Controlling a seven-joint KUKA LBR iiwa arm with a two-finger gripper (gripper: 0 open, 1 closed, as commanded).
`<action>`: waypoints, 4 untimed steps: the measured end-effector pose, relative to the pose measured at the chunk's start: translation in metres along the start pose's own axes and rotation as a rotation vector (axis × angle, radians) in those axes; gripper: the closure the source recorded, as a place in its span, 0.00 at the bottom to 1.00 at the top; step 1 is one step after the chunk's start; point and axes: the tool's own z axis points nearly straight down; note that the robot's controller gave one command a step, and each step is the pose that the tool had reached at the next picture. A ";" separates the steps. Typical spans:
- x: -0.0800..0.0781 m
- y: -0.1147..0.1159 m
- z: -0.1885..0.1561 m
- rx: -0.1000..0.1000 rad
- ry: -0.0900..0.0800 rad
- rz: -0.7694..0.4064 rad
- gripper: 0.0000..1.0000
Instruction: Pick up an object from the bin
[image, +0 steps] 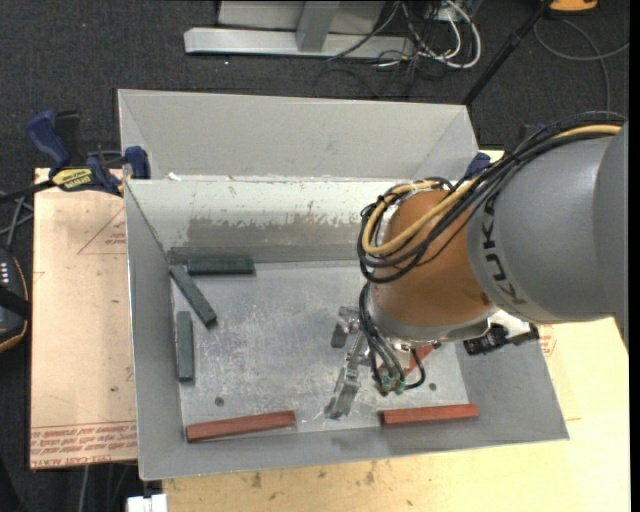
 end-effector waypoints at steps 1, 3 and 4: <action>0.032 0.124 0.084 -0.003 0.002 0.100 1.00; 0.043 0.142 0.023 -0.001 -0.002 -0.219 0.00; 0.043 0.144 0.019 -0.001 -0.002 -0.240 0.00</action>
Offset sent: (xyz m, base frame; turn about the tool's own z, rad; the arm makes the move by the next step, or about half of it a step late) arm 0.0000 0.0000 0.0000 0.0000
